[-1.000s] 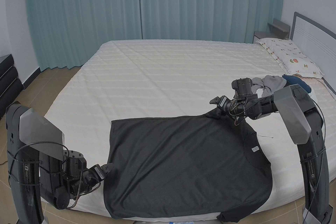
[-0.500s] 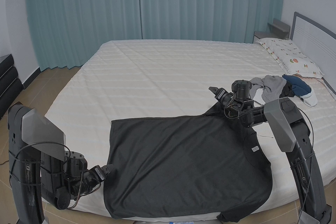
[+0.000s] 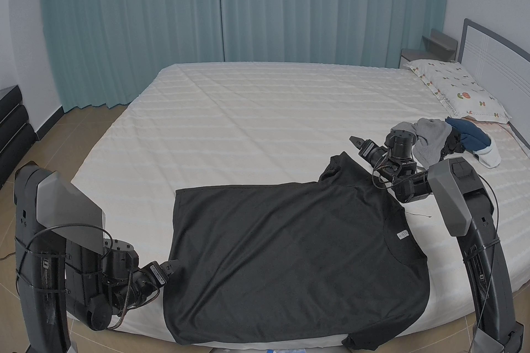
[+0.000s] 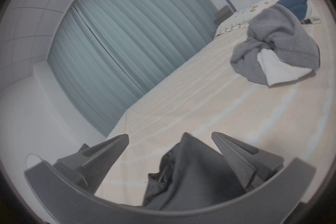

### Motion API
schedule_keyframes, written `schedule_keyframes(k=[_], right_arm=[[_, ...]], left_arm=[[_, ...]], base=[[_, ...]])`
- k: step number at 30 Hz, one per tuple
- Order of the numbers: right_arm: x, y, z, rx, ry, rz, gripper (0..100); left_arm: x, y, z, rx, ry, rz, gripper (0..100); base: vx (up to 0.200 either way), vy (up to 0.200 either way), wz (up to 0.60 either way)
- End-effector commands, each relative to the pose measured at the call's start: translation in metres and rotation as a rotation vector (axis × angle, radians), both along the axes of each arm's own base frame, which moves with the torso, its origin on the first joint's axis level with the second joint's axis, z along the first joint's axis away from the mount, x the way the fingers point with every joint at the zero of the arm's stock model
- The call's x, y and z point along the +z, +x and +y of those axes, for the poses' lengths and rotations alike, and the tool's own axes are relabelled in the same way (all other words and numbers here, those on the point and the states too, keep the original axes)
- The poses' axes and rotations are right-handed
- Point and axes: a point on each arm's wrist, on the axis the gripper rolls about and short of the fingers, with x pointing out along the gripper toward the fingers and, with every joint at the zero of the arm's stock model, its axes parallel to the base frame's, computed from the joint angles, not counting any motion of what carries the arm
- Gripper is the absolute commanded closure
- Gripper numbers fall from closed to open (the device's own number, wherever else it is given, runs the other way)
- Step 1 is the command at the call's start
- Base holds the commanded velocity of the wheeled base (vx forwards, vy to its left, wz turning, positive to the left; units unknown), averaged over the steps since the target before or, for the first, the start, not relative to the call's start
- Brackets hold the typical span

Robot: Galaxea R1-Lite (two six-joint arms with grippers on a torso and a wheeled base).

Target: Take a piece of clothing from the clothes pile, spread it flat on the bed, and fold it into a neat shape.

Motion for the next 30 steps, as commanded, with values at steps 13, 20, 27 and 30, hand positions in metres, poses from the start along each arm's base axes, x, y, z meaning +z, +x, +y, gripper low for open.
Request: schedule_keyframes(k=[13,20,27,30], right_arm=[[0.001,-0.020,-0.053,-0.046,-0.096,0.166,0],[-0.023,-0.041,-0.061,0.054,-0.195,0.206,0],[-0.029,-0.042,-0.054,0.090,-0.203,0.203,0],[-0.031,-0.042,-0.053,0.093,-0.204,0.209,0]], left_arm=[[-0.001,0.001,0.000,0.002,-0.001,-0.007,0],[-0.001,0.000,0.000,0.002,-0.001,-0.005,0],[-0.001,0.000,0.000,0.002,-0.001,-0.005,0],[-0.001,0.001,0.000,0.003,-0.001,-0.005,0]], base=[[0.000,0.000,0.00],[0.000,0.000,0.00],[0.000,0.000,0.00],[0.000,0.000,0.00]])
